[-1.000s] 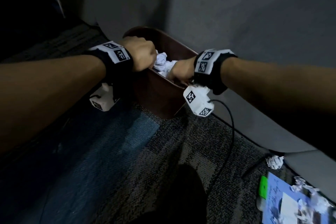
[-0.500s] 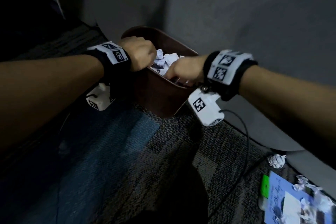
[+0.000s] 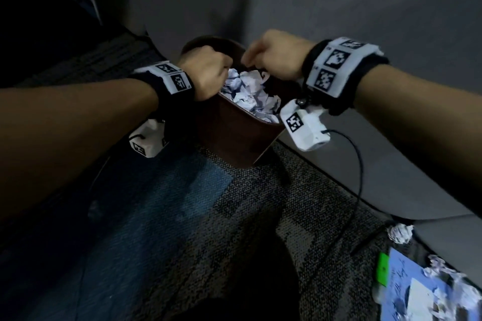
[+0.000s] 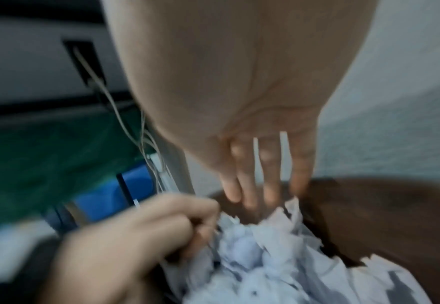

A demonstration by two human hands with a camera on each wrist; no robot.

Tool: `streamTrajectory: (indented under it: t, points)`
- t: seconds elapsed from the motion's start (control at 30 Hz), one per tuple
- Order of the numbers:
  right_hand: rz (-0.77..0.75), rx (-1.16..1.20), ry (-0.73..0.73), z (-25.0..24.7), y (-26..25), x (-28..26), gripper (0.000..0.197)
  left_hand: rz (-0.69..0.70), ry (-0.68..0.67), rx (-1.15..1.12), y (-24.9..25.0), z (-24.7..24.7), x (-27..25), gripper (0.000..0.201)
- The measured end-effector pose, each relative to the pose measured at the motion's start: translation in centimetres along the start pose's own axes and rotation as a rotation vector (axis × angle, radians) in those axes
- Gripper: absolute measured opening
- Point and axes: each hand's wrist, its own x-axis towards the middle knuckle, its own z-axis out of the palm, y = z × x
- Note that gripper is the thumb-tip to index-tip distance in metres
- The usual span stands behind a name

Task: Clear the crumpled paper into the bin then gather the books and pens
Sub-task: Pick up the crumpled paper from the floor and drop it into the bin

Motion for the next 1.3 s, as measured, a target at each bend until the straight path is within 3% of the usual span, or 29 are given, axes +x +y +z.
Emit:
streamTrajectory:
  t: [0.1, 0.2, 0.37, 0.4, 0.5, 0.6, 0.8, 0.9, 1.03, 1.1, 1.2, 1.3]
  points:
    - [-0.07, -0.311, -0.241, 3.1, -0.7, 1.4, 0.029, 0.001, -0.024, 0.018, 0.1, -0.1, 0.0, 0.02]
    - [-0.024, -0.329, -0.351, 5.5, -0.2, 2.0, 0.016, -0.004, -0.038, 0.02, 0.1, -0.1, 0.0, 0.02]
    - [0.207, 0.323, -0.316, 3.0, 0.9, 1.2, 0.005, 0.01, -0.067, 0.018, 0.0, -0.1, 0.0, 0.023]
    - [0.21, 0.399, -0.292, 2.3, 1.1, 0.8, 0.014, 0.01, -0.079, 0.018, 0.1, -0.2, 0.0, 0.023]
    - [0.191, 0.526, -0.212, 1.1, 1.1, -1.0, 0.034, 0.004, -0.09, -0.006, 0.2, -0.3, -0.3, 0.019]
    - [0.18, 0.619, -0.2, 0.4, 1.5, -2.9, 0.037, -0.007, -0.072, -0.053, 0.4, -0.6, -0.7, 0.016]
    - [0.217, 0.804, -0.001, -0.8, 3.4, -8.6, 0.032, 0.0, -0.049, 0.001, 1.9, -2.0, -1.3, 0.007]
    - [0.241, 0.836, 0.07, -2.1, 5.7, -14.2, 0.023, 0.215, 0.099, 0.083, 6.6, -3.1, -1.5, 0.013]
    - [0.462, 0.689, 0.028, -1.6, 11.5, -23.7, 0.026, 0.616, 0.149, 0.033, 18.2, -2.1, -3.0, 0.023]
    - [0.609, 0.63, 0.018, -0.6, 14.2, -29.5, 0.031, 0.726, 0.042, -0.027, 24.4, 0.0, -3.9, 0.022]
    - [0.819, 0.57, 0.037, 1.1, 17.2, -38.8, 0.032, 0.753, -0.322, -0.078, 32.1, 4.4, -5.8, 0.022]
    - [0.987, 0.539, -0.014, 2.6, 19.0, -48.0, 0.031, 0.793, -0.628, 0.045, 38.1, 8.5, -8.6, 0.023]
